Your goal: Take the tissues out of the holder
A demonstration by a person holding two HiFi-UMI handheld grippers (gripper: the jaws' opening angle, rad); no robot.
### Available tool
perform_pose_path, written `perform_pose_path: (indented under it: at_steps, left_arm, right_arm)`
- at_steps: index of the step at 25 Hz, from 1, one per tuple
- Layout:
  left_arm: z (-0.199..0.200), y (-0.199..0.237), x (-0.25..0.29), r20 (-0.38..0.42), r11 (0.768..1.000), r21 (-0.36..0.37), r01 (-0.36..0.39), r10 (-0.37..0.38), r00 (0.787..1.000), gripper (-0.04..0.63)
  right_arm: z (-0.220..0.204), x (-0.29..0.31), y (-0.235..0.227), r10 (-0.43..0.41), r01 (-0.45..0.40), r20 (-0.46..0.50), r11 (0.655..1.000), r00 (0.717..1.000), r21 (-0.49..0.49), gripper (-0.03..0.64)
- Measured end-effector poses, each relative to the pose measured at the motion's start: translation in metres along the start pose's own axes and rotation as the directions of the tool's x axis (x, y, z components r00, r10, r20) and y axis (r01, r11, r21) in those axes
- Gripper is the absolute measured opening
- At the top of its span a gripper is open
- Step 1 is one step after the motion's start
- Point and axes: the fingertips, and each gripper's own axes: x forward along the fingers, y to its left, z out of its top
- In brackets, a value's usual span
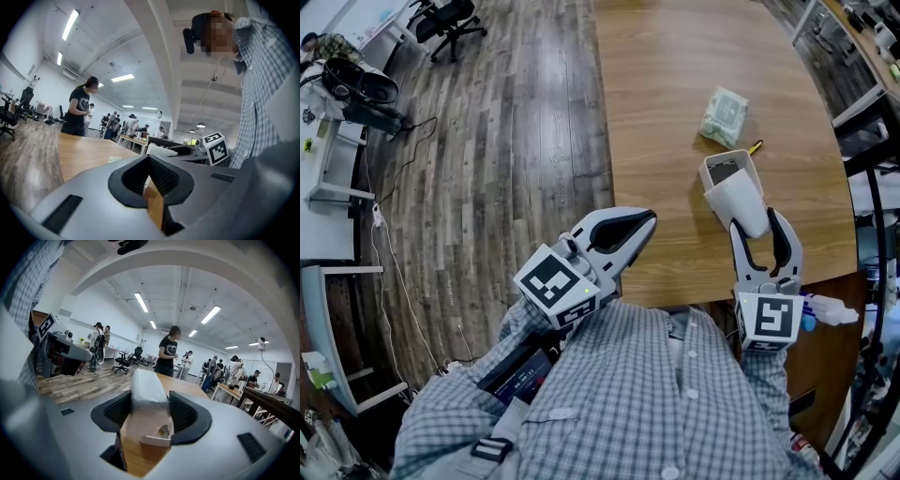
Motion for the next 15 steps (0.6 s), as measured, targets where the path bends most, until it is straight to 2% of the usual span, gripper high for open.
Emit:
perform_pose_path:
  at_steps: [15]
  left_arm:
    - [-0.0026,0.0011,0.0021,-0.006,1.000,-0.002,0.003,-0.003,1.000,0.008]
  right_arm:
    - [0.0027,0.0034,0.0065,0.033,-0.033,0.011,0.999,0.999,-0.004,0.265]
